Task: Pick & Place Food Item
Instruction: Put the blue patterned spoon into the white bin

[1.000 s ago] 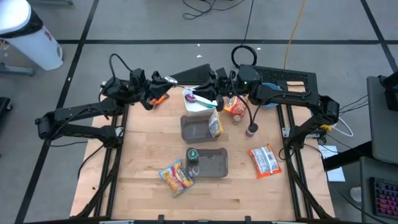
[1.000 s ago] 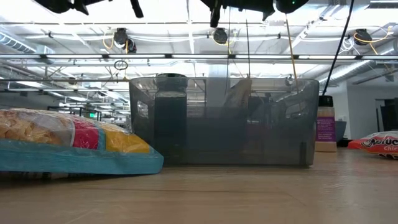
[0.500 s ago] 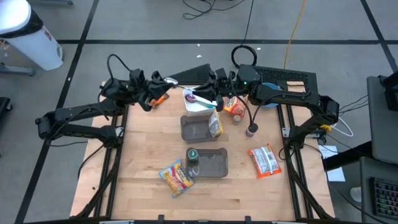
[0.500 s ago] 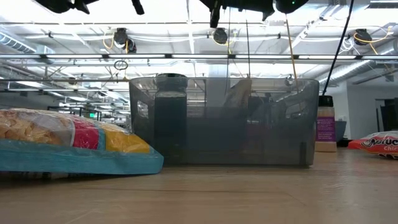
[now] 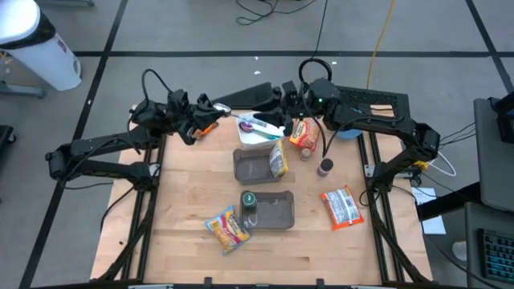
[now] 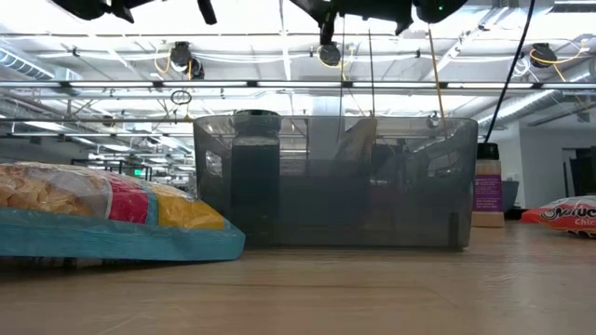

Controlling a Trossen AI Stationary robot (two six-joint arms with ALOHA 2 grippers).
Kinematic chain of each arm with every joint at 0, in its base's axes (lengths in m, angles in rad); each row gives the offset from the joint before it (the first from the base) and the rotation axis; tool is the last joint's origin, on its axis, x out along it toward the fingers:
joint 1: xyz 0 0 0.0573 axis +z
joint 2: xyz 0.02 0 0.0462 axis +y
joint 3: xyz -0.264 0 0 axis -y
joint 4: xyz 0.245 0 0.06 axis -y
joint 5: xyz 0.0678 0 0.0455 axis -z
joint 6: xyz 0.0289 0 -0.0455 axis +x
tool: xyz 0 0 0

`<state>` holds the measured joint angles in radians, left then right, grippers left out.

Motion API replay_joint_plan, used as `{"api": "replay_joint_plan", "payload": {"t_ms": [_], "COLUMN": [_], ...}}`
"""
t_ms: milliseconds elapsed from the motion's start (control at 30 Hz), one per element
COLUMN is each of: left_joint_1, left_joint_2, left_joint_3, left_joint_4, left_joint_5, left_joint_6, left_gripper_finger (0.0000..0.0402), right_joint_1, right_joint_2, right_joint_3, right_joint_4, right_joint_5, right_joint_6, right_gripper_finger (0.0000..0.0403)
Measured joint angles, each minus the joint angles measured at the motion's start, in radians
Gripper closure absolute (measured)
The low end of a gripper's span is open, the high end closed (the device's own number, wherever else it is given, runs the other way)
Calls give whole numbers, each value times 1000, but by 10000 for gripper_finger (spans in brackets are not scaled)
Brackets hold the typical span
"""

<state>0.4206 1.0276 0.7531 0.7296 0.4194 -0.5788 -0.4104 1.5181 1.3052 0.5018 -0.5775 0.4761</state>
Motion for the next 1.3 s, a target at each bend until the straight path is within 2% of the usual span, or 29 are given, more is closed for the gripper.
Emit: {"api": "replay_joint_plan", "payload": {"t_ms": [167,267,333,567,733,1033,1300], "left_joint_1": [20,33,39,66,66,66,76], "left_joint_2": [1,6,23,118,210,328,327], "left_joint_3": [37,90,128,268,359,509,520], "left_joint_4": [-165,-298,-362,-468,-468,-588,-636], "left_joint_5": [73,88,107,230,295,337,340], "left_joint_6": [-33,-4,25,37,34,97,117], "left_gripper_finger": [394,390,394,387,393,390,391], "right_joint_1": [-49,-68,-70,-66,-58,-34,-35], "right_joint_2": [-8,7,15,32,36,48,50], "right_joint_3": [50,115,146,163,161,162,161], "right_joint_4": [-92,-235,-319,-397,-466,-493,-506], "right_joint_5": [-147,-239,-262,-260,-254,-235,-239], "right_joint_6": [48,31,-11,-89,-145,-162,-160], "right_gripper_finger": [182,173,173,191,201,205,227]}}
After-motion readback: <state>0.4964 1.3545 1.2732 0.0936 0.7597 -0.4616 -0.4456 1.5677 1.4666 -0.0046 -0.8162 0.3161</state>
